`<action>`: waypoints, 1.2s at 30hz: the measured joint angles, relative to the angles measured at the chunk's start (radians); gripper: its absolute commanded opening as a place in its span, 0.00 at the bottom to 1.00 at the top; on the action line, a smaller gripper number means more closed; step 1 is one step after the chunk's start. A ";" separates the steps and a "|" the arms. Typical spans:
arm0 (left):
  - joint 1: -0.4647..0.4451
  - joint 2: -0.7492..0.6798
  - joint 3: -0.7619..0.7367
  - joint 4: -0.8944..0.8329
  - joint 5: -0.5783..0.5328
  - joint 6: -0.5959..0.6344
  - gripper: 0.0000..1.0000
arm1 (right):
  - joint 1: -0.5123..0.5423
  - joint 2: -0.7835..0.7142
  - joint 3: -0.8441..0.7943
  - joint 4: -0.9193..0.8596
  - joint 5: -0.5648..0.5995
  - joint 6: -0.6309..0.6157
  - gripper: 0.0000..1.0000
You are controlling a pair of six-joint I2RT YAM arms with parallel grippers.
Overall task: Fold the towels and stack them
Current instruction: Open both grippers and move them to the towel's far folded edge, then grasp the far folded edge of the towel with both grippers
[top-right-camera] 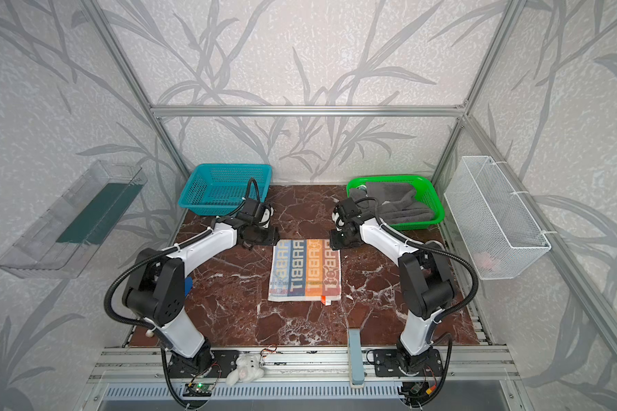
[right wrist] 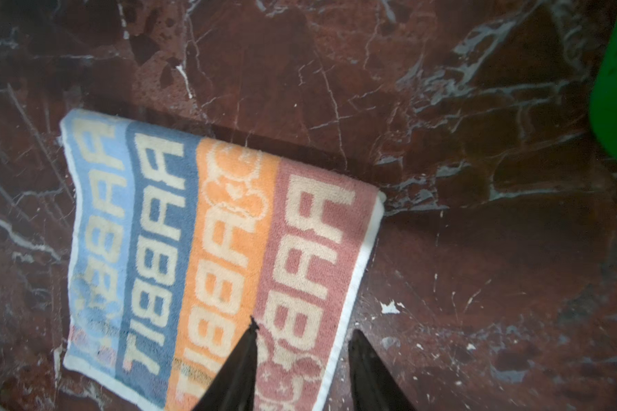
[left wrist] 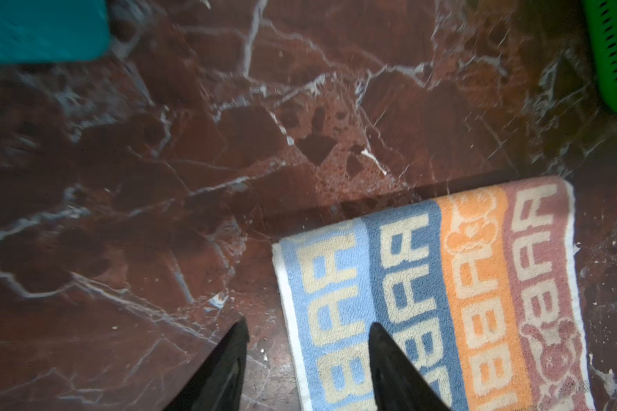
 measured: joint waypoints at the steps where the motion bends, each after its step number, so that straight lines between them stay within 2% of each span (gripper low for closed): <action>1: 0.000 0.023 0.011 -0.006 0.006 -0.007 0.55 | 0.000 0.013 0.004 0.000 0.012 0.019 0.41; 6: 0.000 0.115 0.041 -0.025 0.023 -0.038 0.54 | 0.000 0.081 0.052 -0.002 0.088 0.102 0.38; 13: 0.011 0.169 0.067 -0.029 0.011 -0.057 0.54 | 0.001 0.164 0.084 0.010 0.135 0.158 0.36; 25: 0.039 0.181 0.077 0.014 0.037 -0.086 0.54 | -0.001 0.217 0.117 0.054 0.136 0.183 0.41; 34: 0.051 0.243 0.122 0.040 0.078 -0.094 0.48 | -0.018 0.243 0.121 0.076 0.126 0.197 0.37; 36: 0.051 0.257 0.135 0.042 0.086 -0.094 0.44 | -0.020 0.253 0.132 0.076 0.124 0.198 0.34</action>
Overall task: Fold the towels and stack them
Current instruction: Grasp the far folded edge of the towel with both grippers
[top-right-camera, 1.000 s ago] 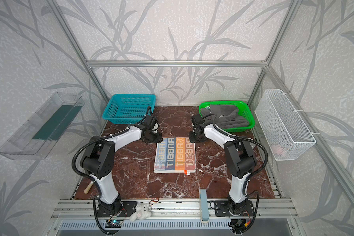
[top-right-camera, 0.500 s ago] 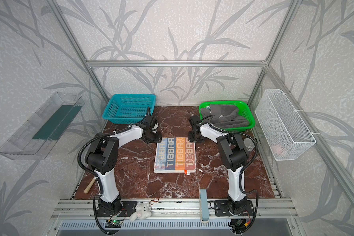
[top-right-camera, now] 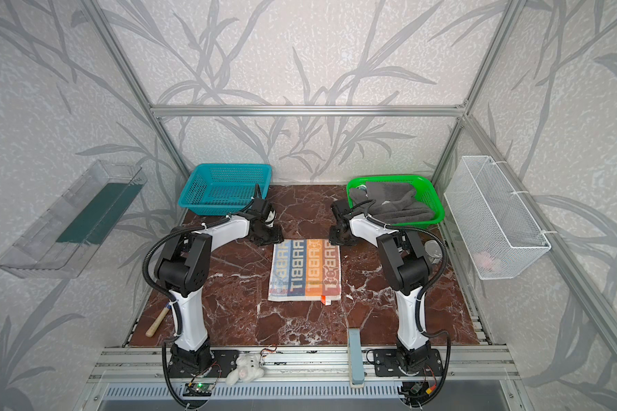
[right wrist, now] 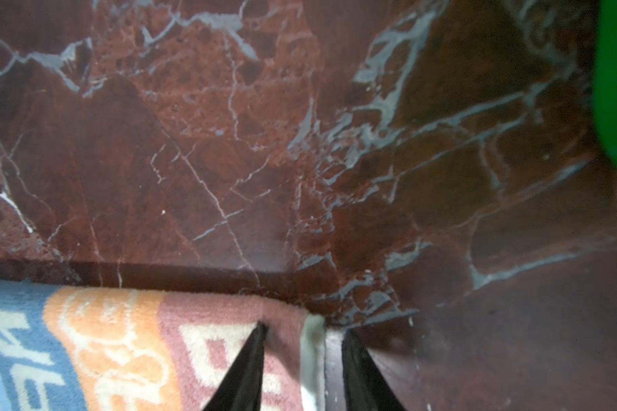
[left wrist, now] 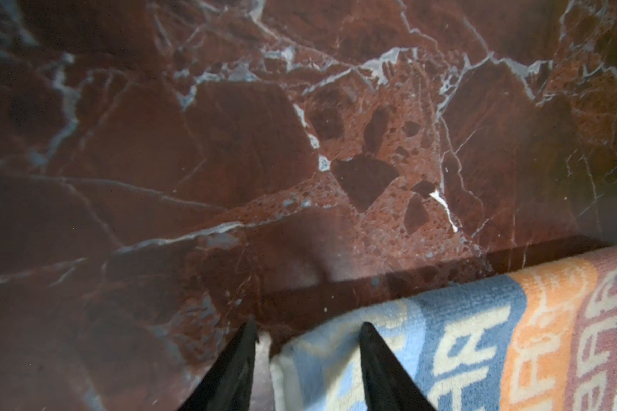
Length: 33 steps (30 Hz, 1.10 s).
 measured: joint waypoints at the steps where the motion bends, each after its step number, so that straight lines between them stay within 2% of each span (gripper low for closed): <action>1: 0.000 0.002 0.004 0.000 0.003 -0.001 0.42 | 0.000 0.004 0.004 0.001 -0.002 0.000 0.32; 8: 0.000 0.008 0.022 -0.008 0.009 0.005 0.35 | -0.003 0.044 0.053 -0.002 -0.029 -0.008 0.15; 13: 0.000 0.008 0.028 -0.014 0.010 0.009 0.33 | -0.005 0.046 0.058 -0.003 -0.047 -0.009 0.07; 20: 0.004 0.007 0.028 -0.063 0.011 0.016 0.48 | -0.006 0.039 0.042 -0.002 -0.051 -0.023 0.04; 24: 0.006 0.002 0.027 -0.080 0.014 0.012 0.49 | -0.007 0.037 0.042 -0.002 -0.051 -0.031 0.04; 27: 0.008 0.000 0.026 -0.077 0.018 0.008 0.43 | -0.007 0.037 0.042 -0.002 -0.052 -0.039 0.03; 33: 0.012 0.000 0.026 -0.060 0.040 -0.016 0.20 | -0.007 0.037 0.042 -0.003 -0.056 -0.060 0.00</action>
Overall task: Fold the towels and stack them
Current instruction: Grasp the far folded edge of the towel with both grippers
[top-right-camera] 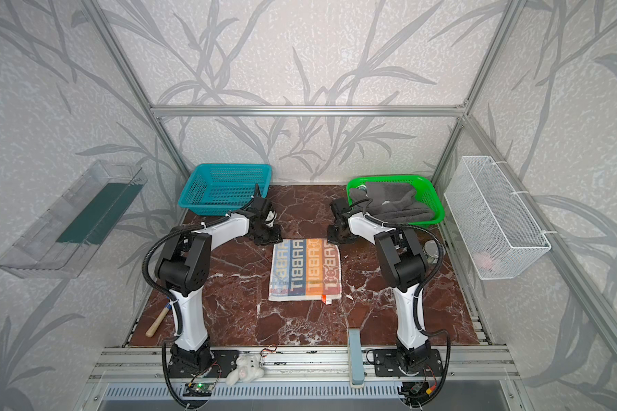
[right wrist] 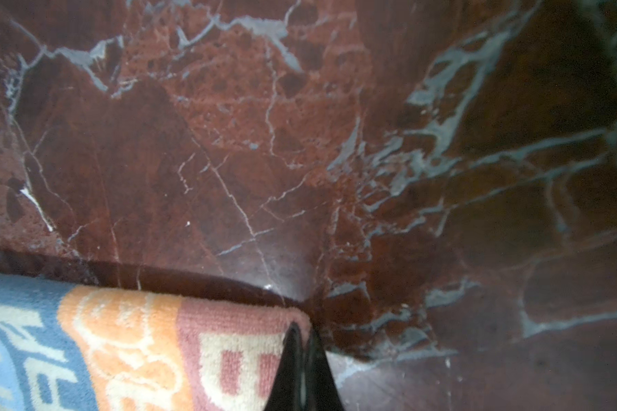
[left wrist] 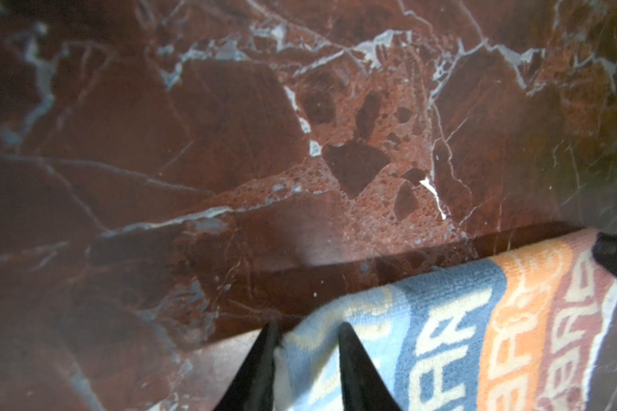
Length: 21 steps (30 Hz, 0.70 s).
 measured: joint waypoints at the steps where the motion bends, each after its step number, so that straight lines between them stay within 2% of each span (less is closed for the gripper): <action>1: 0.000 0.000 0.000 0.002 0.002 -0.001 0.16 | 0.000 0.000 0.001 -0.001 0.000 -0.005 0.00; 7: 0.001 0.000 0.024 -0.003 0.004 0.008 0.01 | -0.006 0.000 0.014 -0.011 -0.007 -0.041 0.00; 15: 0.003 0.001 0.135 -0.027 0.025 0.053 0.00 | -0.035 -0.015 0.069 -0.030 -0.041 -0.155 0.00; 21: 0.007 -0.010 0.127 -0.024 0.074 0.091 0.00 | -0.055 -0.123 0.035 -0.009 -0.117 -0.255 0.00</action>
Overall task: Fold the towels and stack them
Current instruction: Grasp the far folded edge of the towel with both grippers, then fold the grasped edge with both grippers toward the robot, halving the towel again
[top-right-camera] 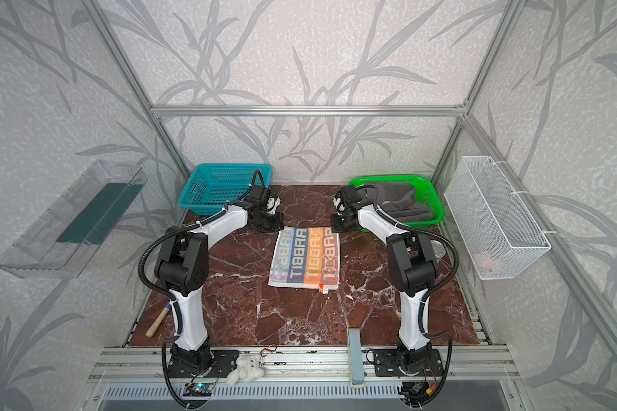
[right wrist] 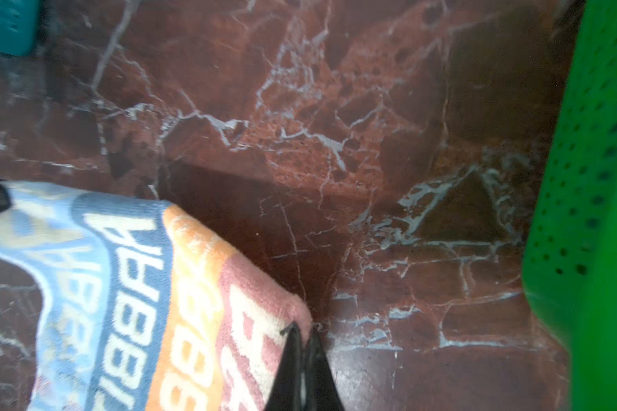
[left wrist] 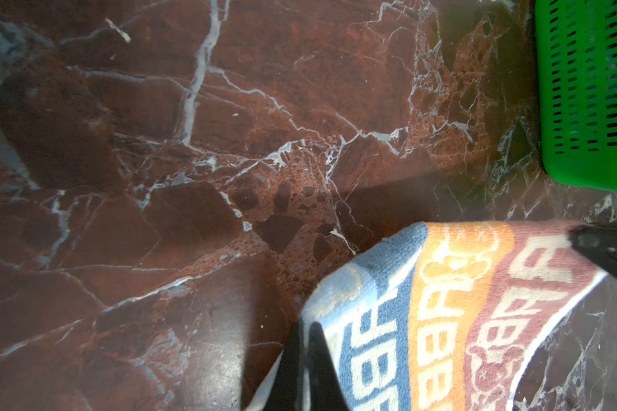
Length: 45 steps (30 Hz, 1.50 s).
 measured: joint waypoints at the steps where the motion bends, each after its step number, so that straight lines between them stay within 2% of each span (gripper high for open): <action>1: 0.000 -0.011 -0.014 0.002 0.005 0.005 0.00 | -0.001 -0.030 -0.025 0.013 -0.019 -0.014 0.00; 10: 0.001 -0.218 -0.198 0.034 0.031 0.070 0.00 | 0.008 -0.249 -0.302 0.109 -0.119 -0.100 0.00; 14: 0.001 -0.275 -0.260 0.054 0.058 0.093 0.00 | 0.019 -0.307 -0.376 0.127 -0.144 -0.128 0.00; 22: 0.001 -0.303 -0.346 0.045 0.104 0.122 0.00 | 0.046 -0.335 -0.437 0.123 -0.148 -0.158 0.00; 28: 0.000 -0.352 -0.413 0.035 0.106 0.123 0.01 | 0.080 -0.426 -0.520 0.114 -0.137 -0.176 0.00; 45: -0.023 -0.378 -0.464 -0.005 0.131 0.120 0.02 | 0.139 -0.518 -0.666 0.110 -0.102 -0.140 0.00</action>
